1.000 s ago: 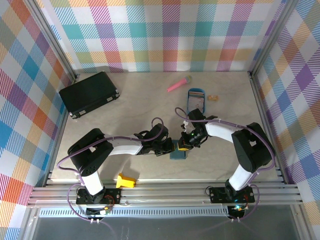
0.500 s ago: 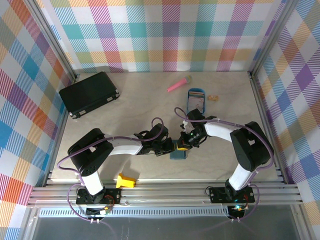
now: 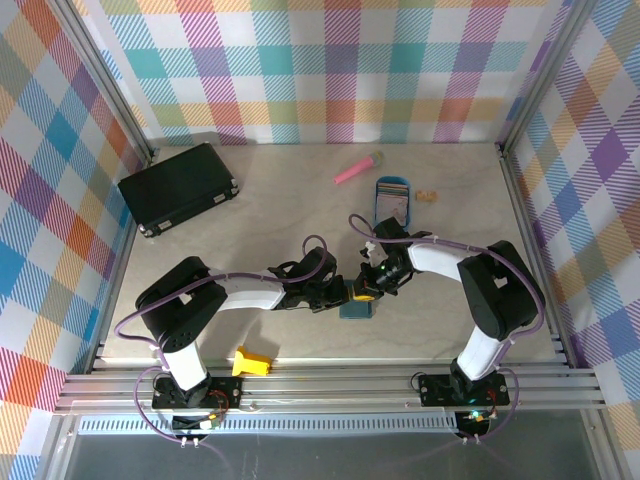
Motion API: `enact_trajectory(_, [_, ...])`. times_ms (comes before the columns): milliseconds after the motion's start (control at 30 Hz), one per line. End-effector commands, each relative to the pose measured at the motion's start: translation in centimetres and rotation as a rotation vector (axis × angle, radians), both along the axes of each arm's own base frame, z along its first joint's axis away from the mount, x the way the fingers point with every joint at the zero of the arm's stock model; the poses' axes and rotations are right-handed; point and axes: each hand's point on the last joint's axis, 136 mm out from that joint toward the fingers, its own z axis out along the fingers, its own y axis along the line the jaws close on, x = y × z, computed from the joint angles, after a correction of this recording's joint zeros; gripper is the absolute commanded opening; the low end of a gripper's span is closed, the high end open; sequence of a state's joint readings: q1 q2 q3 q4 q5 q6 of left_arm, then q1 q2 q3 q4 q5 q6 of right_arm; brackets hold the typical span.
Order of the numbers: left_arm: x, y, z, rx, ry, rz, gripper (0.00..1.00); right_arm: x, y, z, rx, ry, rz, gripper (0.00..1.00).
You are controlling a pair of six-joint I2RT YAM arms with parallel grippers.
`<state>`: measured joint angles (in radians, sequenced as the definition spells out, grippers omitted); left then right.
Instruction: Put the credit cards into the card holder
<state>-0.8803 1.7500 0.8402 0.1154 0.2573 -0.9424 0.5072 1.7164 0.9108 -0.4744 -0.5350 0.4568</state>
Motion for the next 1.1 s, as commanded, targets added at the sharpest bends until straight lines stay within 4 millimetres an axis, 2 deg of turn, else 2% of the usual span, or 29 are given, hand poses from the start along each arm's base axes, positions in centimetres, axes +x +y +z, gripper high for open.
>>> enact_trajectory(0, [-0.5, 0.8, -1.9, 0.034, 0.041, 0.006, 0.07, -1.3, -2.0, -3.4, -0.127, 0.045, -0.005, 0.00])
enact_trajectory(267, [-0.6, 0.9, -1.9, 0.039, 0.041, 0.007, 0.06, -2.0, -2.7, -5.2, -0.157, 0.056, -0.008, 0.00])
enact_trajectory(700, [-0.6, 0.9, -1.7, 0.039, 0.038, 0.009, 0.06, -1.5, -2.2, -4.4, -0.128, 0.041, -0.015, 0.00])
enact_trajectory(800, [-0.6, 1.0, -1.8, 0.040, 0.038, 0.011, 0.06, -1.0, -1.8, -3.5, -0.106, 0.017, -0.023, 0.00])
enact_trajectory(900, [-0.6, 1.1, -1.9, 0.043, 0.038, 0.013, 0.06, -0.2, -1.1, -1.6, -0.061, -0.032, -0.027, 0.05])
enact_trajectory(1067, [-0.6, 1.1, -1.9, 0.045, 0.035, 0.014, 0.06, 1.5, 0.3, 3.1, 0.054, -0.150, -0.018, 0.26])
